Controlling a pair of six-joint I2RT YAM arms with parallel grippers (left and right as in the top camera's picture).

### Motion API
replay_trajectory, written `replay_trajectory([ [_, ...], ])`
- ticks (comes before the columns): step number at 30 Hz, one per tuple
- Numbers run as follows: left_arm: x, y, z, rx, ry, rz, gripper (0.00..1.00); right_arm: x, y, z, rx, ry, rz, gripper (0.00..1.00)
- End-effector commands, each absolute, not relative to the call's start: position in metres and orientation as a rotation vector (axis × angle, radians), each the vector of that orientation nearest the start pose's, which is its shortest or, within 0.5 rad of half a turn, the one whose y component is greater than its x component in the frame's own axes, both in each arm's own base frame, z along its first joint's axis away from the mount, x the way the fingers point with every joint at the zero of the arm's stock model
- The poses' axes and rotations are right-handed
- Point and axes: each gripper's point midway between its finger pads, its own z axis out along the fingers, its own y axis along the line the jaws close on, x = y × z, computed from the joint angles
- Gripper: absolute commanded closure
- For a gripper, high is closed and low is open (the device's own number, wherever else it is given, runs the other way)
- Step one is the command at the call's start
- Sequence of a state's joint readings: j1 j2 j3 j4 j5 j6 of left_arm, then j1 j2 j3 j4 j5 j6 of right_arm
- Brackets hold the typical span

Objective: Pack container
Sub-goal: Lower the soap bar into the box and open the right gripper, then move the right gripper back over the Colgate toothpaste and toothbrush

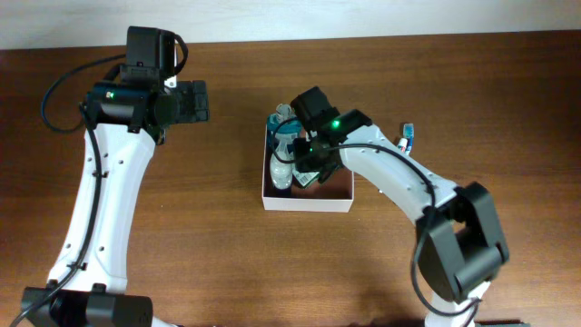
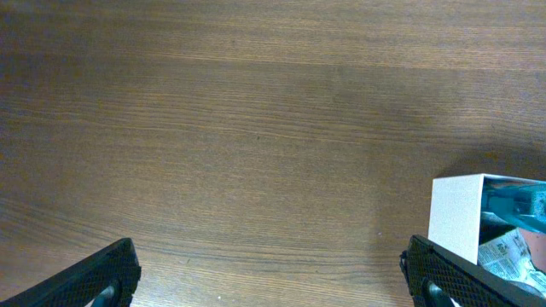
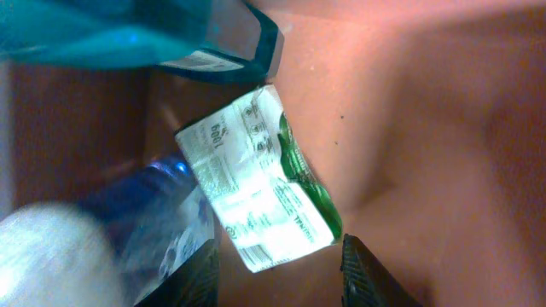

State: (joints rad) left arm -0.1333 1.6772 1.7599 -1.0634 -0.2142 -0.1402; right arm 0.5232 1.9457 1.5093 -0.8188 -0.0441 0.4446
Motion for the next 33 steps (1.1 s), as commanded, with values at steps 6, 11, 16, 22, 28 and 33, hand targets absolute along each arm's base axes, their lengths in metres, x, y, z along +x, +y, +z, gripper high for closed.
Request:
replay_trajectory([
  [6,0.422,-0.019,0.264,-0.111,2.501,0.153,0.01,0.385,0.17,0.196,-0.007,2.644,0.264,0.61],
  [11,0.422,-0.019,0.264,-0.111,2.501,0.153,0.01,0.373,0.107,0.206,0.098,2.678,0.11,0.61],
  [16,0.422,-0.019,0.264,-0.111,2.501,0.153,0.01,0.361,0.06,0.187,0.236,2.767,-0.014,0.61],
  [22,0.422,-0.019,0.264,-0.111,2.501,0.153,0.01,0.358,0.041,0.156,0.35,2.796,-0.038,0.62],
  [28,0.422,-0.019,0.264,-0.111,2.501,0.153,0.01,0.362,0.037,0.124,0.404,2.774,-0.023,0.62],
  [33,0.422,-0.019,0.264,-0.111,2.501,0.153,0.01,0.363,0.037,0.103,0.441,2.755,-0.012,0.62],
])
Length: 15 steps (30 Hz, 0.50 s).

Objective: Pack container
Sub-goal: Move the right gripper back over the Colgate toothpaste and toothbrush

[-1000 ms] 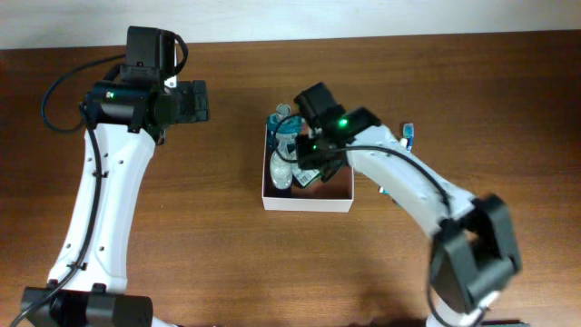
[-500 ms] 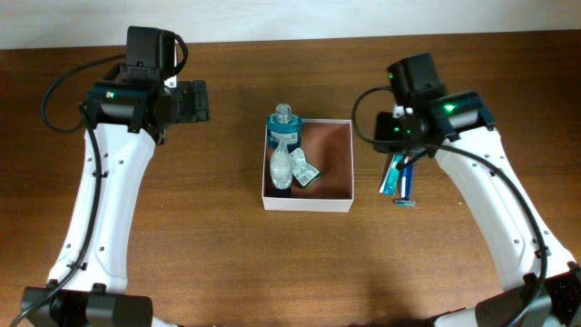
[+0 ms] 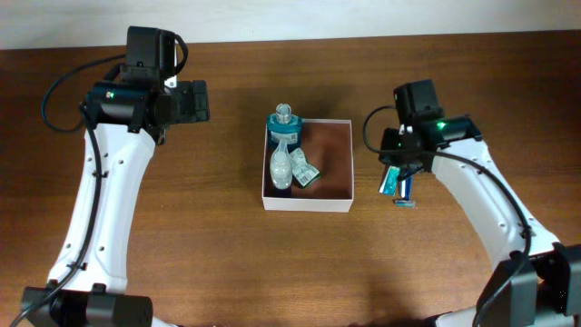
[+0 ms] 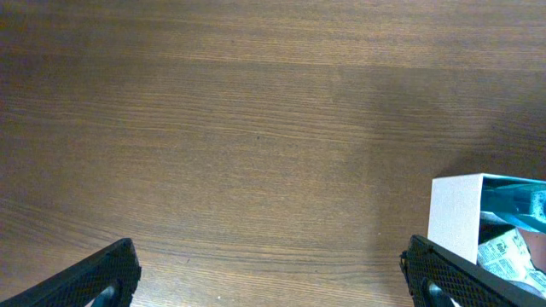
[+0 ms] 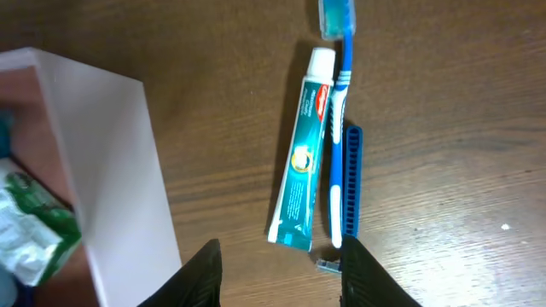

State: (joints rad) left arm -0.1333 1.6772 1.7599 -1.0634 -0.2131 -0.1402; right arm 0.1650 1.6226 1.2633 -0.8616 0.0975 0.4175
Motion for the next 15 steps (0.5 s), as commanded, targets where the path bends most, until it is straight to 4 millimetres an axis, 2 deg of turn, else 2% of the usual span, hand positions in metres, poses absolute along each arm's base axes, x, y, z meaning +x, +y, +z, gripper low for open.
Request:
replay_trajectory([
  [1,0.422,-0.019,0.264,-0.111,2.501,0.153,0.01,0.363,0.037,0.099,0.458,2.749,-0.006,0.62],
  [9,0.422,-0.019,0.264,-0.111,2.501,0.153,0.01,0.365,0.037,0.08,0.516,2.706,0.02,0.62],
  [15,0.422,-0.019,0.264,-0.111,2.501,0.153,0.01,0.364,0.037,0.056,0.547,2.714,0.02,0.62],
])
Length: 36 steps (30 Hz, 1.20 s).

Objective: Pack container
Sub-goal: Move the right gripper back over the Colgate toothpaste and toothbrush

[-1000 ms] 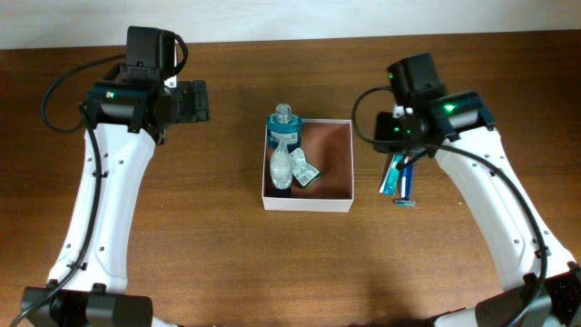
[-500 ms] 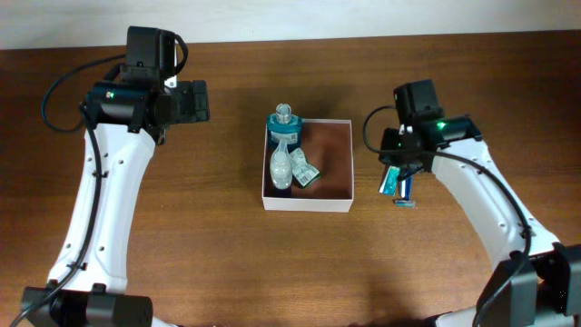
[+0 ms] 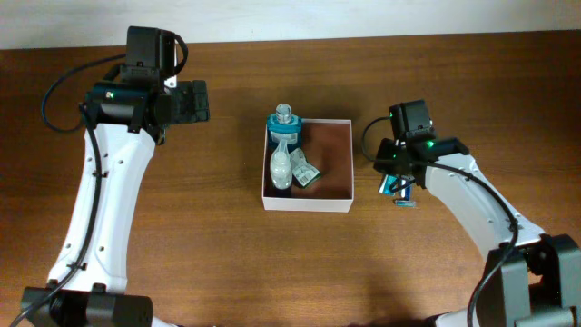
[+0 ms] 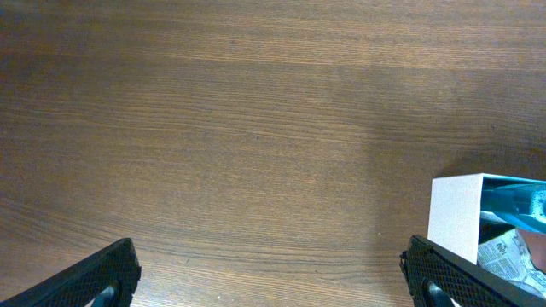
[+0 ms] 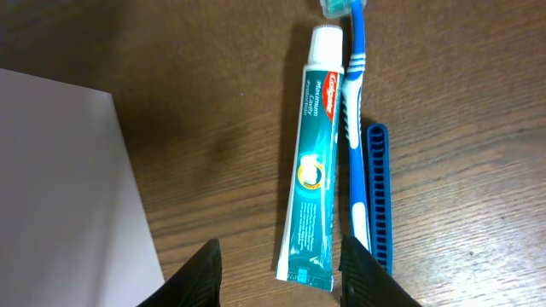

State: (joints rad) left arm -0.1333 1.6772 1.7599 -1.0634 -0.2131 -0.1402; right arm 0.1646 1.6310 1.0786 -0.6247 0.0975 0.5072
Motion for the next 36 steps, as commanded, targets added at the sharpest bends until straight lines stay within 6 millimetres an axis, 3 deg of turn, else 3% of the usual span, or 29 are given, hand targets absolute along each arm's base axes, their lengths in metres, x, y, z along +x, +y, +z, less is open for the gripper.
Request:
replay_trajectory([
  [1,0.422,-0.019,0.264,-0.111,2.501,0.153,0.01,0.364,0.037,0.053,0.548,2.721,0.014,0.62],
  [11,0.422,-0.019,0.264,-0.111,2.501,0.153,0.01,0.364,0.036,0.033,0.553,2.759,-0.009,0.62],
  [36,0.422,-0.019,0.264,-0.111,2.501,0.153,0.01,0.379,0.029,0.034,0.559,2.692,-0.057,0.61],
])
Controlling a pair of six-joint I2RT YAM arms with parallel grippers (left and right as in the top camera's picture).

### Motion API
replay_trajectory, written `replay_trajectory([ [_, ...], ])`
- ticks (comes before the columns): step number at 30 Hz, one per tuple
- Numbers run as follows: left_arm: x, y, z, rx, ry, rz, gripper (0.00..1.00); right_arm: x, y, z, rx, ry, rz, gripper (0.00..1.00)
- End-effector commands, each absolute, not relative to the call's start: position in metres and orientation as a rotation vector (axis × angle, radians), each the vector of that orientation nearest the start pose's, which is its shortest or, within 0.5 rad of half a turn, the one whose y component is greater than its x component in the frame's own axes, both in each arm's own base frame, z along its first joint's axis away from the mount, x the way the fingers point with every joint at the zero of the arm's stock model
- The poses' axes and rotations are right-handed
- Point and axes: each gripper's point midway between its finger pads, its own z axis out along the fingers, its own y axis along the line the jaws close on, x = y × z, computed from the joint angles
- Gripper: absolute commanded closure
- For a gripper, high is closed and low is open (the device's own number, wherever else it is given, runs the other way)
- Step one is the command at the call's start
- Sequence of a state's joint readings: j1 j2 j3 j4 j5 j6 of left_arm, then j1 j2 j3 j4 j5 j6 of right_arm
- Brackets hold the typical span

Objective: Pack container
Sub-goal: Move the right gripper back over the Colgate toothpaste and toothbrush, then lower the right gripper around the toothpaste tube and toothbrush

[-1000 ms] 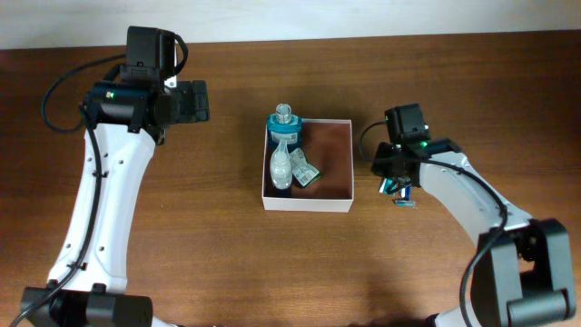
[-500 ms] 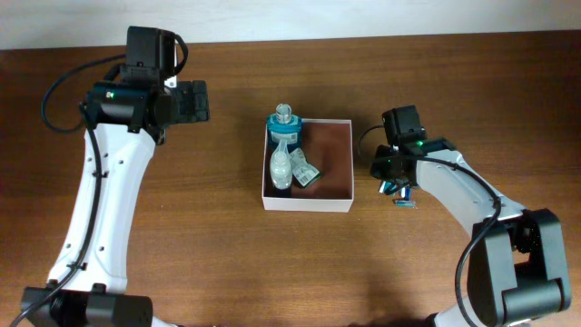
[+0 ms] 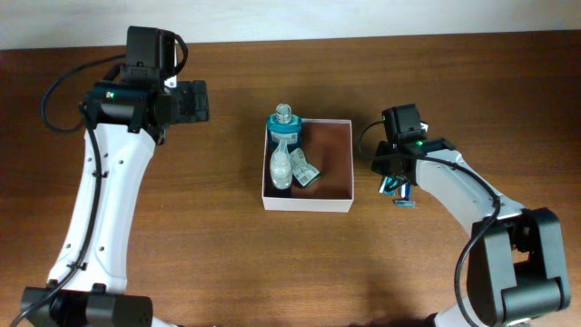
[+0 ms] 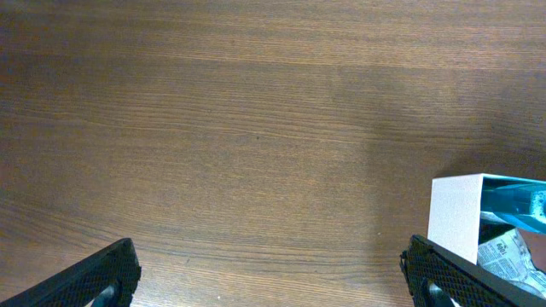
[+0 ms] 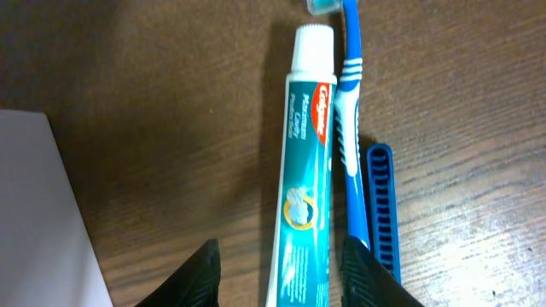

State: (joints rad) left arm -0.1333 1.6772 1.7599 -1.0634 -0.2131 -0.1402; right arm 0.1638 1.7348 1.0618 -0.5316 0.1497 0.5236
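The white box [image 3: 307, 204] with a reddish-brown floor holds a teal bottle [image 3: 283, 127], a clear bottle [image 3: 280, 168] and a green-and-white packet [image 3: 306, 173]. To the right of the box a teal toothpaste tube [image 5: 307, 170], a blue toothbrush [image 5: 350, 111] and a blue comb [image 5: 384, 217] lie side by side on the table. My right gripper [image 5: 281, 277] is open just above the tube's lower end, with one finger on each side of it. Far to the left my left gripper [image 4: 273, 277] hangs open over bare wood.
The box's white right wall [image 5: 43, 222] stands close to the left of the right gripper. The dark wooden table [image 4: 213, 128] spreads to the left of the box. A box corner [image 4: 456, 213] shows at the right of the left wrist view.
My right gripper has come lower and nearer the toothpaste tube, which fills more of the right wrist view. It stays open. The left arm and the box's contents have not moved.
My right gripper was open inside the box, above the green-and-white packet. Then it was open outside the box, on its right side, over the toothpaste, toothbrush and comb. It has since stood lower at each moment over the tube. The left arm stayed still.
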Motion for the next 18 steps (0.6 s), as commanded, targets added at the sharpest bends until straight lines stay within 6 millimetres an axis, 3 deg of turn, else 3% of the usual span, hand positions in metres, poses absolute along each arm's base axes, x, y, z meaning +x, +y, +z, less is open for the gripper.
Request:
replay_trajectory([
  [1,0.422,-0.019,0.264,-0.111,2.501,0.153,0.01,0.379,0.029,0.032,0.559,2.694,-0.059,0.61],
  [7,0.422,-0.019,0.264,-0.111,2.501,0.153,0.01,0.384,0.027,0.021,0.575,2.697,-0.05,0.61],
  [13,0.422,-0.019,0.264,-0.111,2.501,0.153,0.01,0.384,0.011,0.016,0.641,2.698,-0.05,0.61],
  [18,0.422,-0.019,0.264,-0.111,2.501,0.153,0.0,0.385,0.013,0.015,0.641,2.705,-0.004,0.61],
])
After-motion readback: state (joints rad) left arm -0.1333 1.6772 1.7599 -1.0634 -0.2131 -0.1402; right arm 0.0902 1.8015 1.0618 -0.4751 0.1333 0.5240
